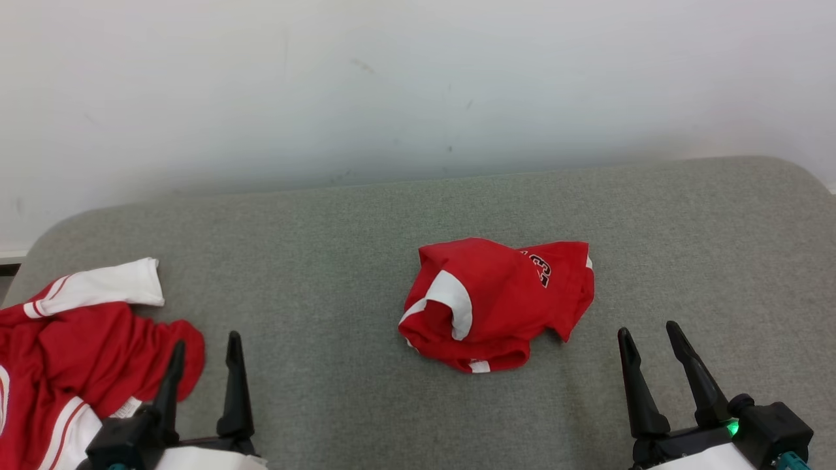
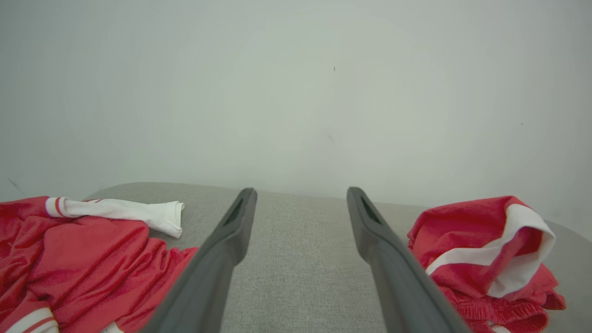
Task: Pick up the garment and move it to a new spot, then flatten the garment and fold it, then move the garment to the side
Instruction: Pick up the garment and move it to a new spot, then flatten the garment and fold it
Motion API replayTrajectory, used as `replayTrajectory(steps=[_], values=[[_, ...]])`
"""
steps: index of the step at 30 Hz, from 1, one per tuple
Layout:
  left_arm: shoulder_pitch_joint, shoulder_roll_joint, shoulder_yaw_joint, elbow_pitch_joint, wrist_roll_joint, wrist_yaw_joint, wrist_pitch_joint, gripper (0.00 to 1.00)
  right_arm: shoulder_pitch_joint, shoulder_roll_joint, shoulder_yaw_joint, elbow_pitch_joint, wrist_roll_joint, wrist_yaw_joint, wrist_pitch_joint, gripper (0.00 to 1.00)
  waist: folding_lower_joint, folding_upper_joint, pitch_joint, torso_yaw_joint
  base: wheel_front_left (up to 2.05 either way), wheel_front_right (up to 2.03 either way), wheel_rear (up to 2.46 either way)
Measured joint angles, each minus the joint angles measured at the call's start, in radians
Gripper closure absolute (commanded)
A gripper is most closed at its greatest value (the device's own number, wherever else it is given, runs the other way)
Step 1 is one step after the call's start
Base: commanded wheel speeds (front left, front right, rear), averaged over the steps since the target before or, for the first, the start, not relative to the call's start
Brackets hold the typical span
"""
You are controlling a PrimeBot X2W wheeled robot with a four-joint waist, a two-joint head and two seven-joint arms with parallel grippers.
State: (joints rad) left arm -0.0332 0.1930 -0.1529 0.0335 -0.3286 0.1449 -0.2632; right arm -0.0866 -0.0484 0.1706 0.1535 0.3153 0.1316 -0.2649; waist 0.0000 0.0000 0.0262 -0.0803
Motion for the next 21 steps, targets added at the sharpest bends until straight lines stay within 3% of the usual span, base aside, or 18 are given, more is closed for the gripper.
replayTrajectory(steps=[6, 11, 21], values=[[0.053, -0.089, 0.083, -0.035, 0.054, -0.04, -0.001, 0.0, 0.009, 0.0, 0.012, -0.006, 0.006, 0.0, 0.0, 0.0, 0.0, 0.0, 0.004, -0.009, 0.0, 0.0, 0.0], [0.053, -0.115, 0.116, -0.03, 0.086, -0.084, -0.001, 0.0, 0.003, 0.0, 0.016, -0.001, -0.004, 0.0, 0.0, 0.0, 0.0, 0.0, -0.002, -0.012, 0.0, 0.0, 0.0], [0.051, -0.139, 0.14, -0.028, 0.119, -0.127, -0.001, 0.0, -0.002, 0.0, 0.027, 0.021, -0.003, 0.0, 0.0, 0.0, 0.0, 0.0, -0.008, -0.008, 0.0, 0.0, 0.0]])
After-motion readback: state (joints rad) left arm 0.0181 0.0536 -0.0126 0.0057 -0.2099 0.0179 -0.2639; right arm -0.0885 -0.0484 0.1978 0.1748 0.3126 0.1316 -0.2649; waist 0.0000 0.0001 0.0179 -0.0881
